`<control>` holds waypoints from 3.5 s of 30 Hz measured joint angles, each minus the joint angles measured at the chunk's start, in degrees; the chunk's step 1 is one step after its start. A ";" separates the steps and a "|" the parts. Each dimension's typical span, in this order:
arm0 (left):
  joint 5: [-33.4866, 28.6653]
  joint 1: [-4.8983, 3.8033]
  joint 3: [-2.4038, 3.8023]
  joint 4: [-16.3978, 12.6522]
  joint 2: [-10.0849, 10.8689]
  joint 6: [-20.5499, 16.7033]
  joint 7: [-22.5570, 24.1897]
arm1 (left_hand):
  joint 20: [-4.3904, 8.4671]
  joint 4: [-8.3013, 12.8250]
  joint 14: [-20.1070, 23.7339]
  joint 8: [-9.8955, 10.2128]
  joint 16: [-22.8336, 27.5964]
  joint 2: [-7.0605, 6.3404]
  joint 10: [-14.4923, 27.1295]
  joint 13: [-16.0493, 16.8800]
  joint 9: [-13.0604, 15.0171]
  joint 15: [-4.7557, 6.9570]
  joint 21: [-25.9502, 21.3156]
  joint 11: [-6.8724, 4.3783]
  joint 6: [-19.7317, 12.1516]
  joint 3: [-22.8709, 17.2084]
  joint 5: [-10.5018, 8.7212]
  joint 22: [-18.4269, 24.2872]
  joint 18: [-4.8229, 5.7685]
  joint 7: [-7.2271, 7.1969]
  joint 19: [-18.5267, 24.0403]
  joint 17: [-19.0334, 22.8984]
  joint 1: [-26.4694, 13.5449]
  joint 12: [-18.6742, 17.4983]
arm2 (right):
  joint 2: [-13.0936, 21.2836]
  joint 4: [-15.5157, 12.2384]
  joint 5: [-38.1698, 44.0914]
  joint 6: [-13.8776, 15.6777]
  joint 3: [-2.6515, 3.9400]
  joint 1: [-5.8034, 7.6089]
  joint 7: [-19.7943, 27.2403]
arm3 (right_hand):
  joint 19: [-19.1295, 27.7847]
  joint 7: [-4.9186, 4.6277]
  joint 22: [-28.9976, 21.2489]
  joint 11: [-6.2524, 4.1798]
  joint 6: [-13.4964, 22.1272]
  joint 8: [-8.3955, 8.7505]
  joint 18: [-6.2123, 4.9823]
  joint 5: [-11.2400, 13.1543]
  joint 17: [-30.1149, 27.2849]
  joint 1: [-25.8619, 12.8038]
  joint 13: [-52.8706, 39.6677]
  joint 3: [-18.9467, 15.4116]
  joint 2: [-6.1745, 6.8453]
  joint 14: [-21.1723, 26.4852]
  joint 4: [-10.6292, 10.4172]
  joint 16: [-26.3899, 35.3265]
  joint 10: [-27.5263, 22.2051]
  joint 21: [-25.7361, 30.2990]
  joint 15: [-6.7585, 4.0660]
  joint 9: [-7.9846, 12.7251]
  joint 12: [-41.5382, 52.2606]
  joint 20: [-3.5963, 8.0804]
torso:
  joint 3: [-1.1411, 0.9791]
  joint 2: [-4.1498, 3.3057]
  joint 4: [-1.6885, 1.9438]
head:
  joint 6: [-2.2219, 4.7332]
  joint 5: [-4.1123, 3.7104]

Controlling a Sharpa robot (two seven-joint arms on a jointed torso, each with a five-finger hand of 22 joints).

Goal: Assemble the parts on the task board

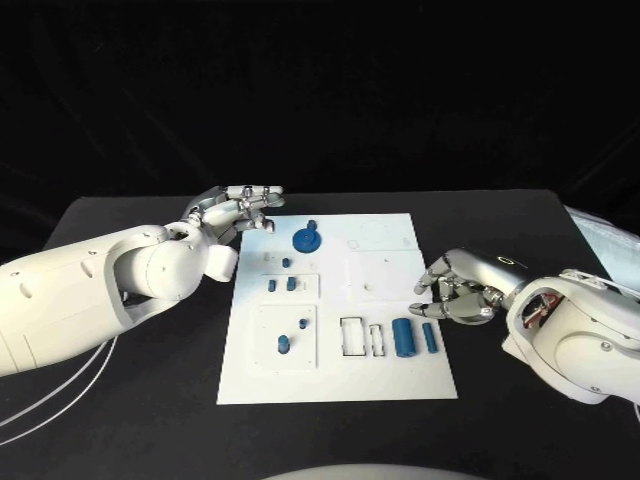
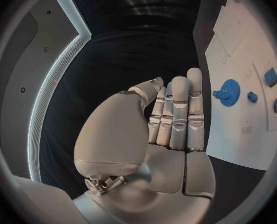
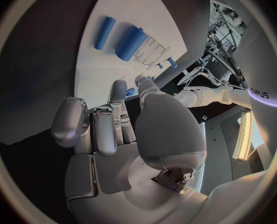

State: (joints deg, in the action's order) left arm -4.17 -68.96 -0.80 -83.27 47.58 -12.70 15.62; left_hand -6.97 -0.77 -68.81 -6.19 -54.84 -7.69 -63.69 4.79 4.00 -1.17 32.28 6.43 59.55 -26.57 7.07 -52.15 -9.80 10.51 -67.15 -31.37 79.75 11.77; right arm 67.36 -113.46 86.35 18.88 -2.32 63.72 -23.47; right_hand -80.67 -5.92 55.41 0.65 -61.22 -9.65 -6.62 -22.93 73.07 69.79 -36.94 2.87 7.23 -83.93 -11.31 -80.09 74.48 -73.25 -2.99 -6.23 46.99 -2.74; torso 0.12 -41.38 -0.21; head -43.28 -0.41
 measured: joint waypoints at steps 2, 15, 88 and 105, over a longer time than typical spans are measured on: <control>0.00 0.00 -0.03 0.00 0.00 0.00 0.00 | 0.00 0.00 0.00 0.00 0.00 0.00 0.00 0.00 0.00 0.00 0.00 0.00 0.00 0.00 0.00 0.00 0.01 0.00 0.00 0.00 0.00 0.00 | 0.21 -0.09 -0.18 -0.41 -0.21 -0.18 -1.91 | 0.00 0.00 0.53 0.05 0.00 -0.34 0.00 -0.16 0.35 -0.26 -4.00 -1.35 -0.28 -0.12 -1.35 -0.28 -0.65 -0.36 -0.33 -0.30 2.90 0.00 | -0.01 0.07 -0.08 | 0.01 -0.12; 0.00 0.11 -0.12 0.23 0.10 0.01 -0.01 | 0.00 0.00 0.00 0.00 0.00 0.00 0.00 -0.01 0.00 0.00 0.00 0.00 0.00 0.00 0.00 0.00 0.01 0.00 0.00 -0.01 0.00 0.00 | -1.52 -0.04 -0.09 -2.99 -0.64 -2.22 -7.75 | 0.02 0.20 2.42 0.21 0.21 -1.59 0.00 0.64 1.63 -1.18 -14.30 -5.83 -1.20 -0.10 -5.34 -1.53 -1.22 -1.57 -0.32 -1.34 9.68 -0.02 | 0.07 0.16 -0.20 | -0.20 -0.01; 0.00 0.22 -0.19 0.39 0.43 0.64 -0.82 | 0.00 0.16 0.19 0.00 0.00 0.00 0.20 0.01 0.00 -0.19 0.01 -0.21 -0.21 0.15 0.00 0.17 0.00 0.21 0.00 0.16 0.00 0.24 | -11.65 1.61 -8.50 1.85 -0.52 -5.58 -6.53 | -0.89 1.85 7.55 -1.19 -1.84 -6.02 0.91 -3.87 1.84 -0.67 -29.28 -10.95 -9.09 0.00 -5.37 -3.73 3.90 -4.44 -1.45 -6.34 18.81 0.89 | 0.36 0.13 0.57 | -1.13 0.66; 0.00 0.22 -0.21 0.38 0.45 0.74 -0.86 | 0.00 0.16 0.19 0.00 0.00 0.00 0.20 0.01 0.00 -0.19 0.01 -0.21 -0.21 0.15 0.00 0.16 0.00 0.21 0.00 0.16 0.00 0.23 | -12.08 1.97 -6.25 0.49 -0.52 -5.58 -7.82 | -0.88 2.25 7.27 -1.39 -1.61 -7.34 0.90 18.56 1.83 -11.21 -27.79 -17.10 -6.39 -0.09 -5.54 -3.28 3.04 -4.44 -1.57 -9.39 14.98 1.31 | 0.40 0.17 0.67 | -1.07 0.56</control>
State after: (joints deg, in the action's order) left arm -4.17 -68.74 -1.01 -82.89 48.02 -11.96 14.75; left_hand -6.97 -0.61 -68.63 -6.18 -54.84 -7.69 -63.49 4.79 4.00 -1.35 32.29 6.22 59.34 -26.42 7.07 -51.99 -9.80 10.72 -67.15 -31.21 79.75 12.00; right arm 55.29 -111.49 80.10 19.37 -2.84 58.14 -31.29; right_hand -81.55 -3.67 62.68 -0.74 -62.83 -16.99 -5.71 -4.36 74.90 58.58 -64.73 -14.23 0.84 -84.03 -16.85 -83.37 77.52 -77.69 -4.56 -15.63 61.97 -1.43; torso 0.52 -41.21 0.46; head -44.35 0.15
